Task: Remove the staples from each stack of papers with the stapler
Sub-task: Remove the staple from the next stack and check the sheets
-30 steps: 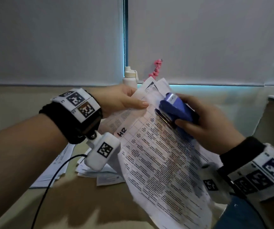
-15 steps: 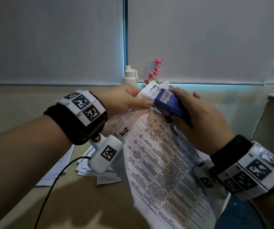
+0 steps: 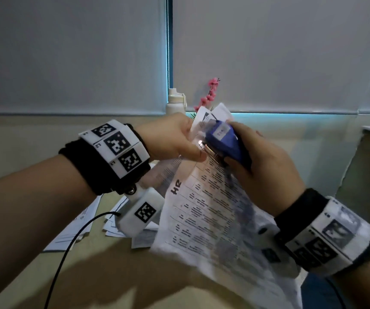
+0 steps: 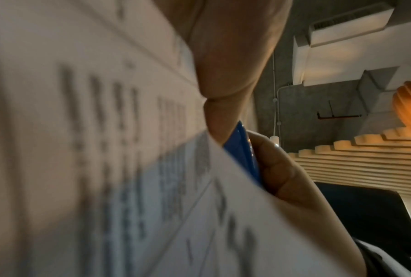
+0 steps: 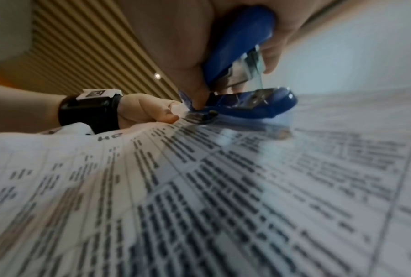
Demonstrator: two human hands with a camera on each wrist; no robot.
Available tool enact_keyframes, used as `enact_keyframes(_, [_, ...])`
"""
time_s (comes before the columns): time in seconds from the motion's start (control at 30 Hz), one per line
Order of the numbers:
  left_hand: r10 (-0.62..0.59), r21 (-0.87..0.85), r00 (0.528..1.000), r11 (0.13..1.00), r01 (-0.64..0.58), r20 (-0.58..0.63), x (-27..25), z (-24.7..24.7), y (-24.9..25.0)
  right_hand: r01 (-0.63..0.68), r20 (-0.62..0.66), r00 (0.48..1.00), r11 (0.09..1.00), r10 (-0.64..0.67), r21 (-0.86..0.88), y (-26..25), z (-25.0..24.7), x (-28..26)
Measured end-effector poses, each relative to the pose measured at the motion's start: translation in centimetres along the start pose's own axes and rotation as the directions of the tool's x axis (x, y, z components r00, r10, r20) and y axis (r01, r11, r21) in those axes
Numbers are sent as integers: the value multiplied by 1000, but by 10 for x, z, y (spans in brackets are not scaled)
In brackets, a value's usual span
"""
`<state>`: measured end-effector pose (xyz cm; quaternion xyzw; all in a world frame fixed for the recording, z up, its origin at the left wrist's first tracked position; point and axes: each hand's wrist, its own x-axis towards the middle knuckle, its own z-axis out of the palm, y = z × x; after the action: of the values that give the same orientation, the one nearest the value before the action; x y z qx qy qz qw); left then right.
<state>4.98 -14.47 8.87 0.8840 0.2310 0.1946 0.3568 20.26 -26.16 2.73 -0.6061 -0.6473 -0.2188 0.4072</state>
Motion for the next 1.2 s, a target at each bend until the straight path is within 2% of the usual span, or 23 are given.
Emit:
enact_keyframes(0.07, [30, 18, 999, 999, -30, -17, -1, 3, 0, 44, -10, 999, 999, -45, -13, 4, 0, 2])
enact_keyframes(0.17, [14, -29, 999, 999, -15, -30, 0, 2, 1, -114, 35, 993, 976, 109, 186, 1, -1, 4])
enact_keyframes(0.2, [14, -28, 1000, 999, -15, -25, 0, 1, 2, -114, 30, 993, 974, 110, 194, -1, 0, 4])
enact_keyframes(0.3, [33, 11, 999, 999, -33, 1, -2, 3, 2, 29, -26, 999, 999, -28, 22, -1, 2, 3])
enact_keyframes(0.33, [32, 8, 999, 999, -32, 7, -2, 4, 1, 44, -24, 999, 999, -43, 22, 1, 2, 4])
enact_keyframes(0.47, [3, -80, 999, 997, 0, 41, -1, 2, 2, -74, 6, 997, 968, 75, 239, 0, 2, 7])
enact_keyframes(0.57, [13, -42, 999, 999, -11, 34, -1, 2, 2, 31, -49, 998, 995, -26, 99, -1, 4, 5])
enact_keyframes(0.6, [17, -45, 999, 999, -16, 29, -1, 3, 2, 35, -51, 998, 996, -31, 86, -1, 4, 5])
enact_keyframes(0.7, [16, -75, 999, 997, -13, 30, 0, 4, 0, -31, -47, 998, 982, 41, 188, -5, 4, 7])
enact_keyframes(0.8, [13, -91, 1000, 996, -10, 28, 1, 5, -4, 31, -79, 997, 996, -24, 83, -5, 5, 7])
enact_keyframes(0.9, [-17, -151, 1000, 988, 20, 24, 1, 7, -5, -58, -57, 996, 979, 70, 196, -9, 5, 10])
enact_keyframes(1.0, [-5, -150, 1000, 989, 5, 0, -1, 10, -4, 26, -100, 995, 998, -21, 49, -10, 10, 10])
enact_keyframes(1.03, [-7, -155, 1000, 988, 7, -4, -2, 10, -4, 25, -96, 995, 998, -20, 50, -8, 11, 11])
enact_keyframes(1.1, [-32, -167, 999, 985, 33, 7, -2, 10, -5, -38, -73, 996, 986, 50, 165, -5, 12, 13])
enact_keyframes(1.2, [-66, -185, 998, 981, 64, -3, -3, 9, -5, -125, -63, 988, 967, 143, 224, -3, 17, 12])
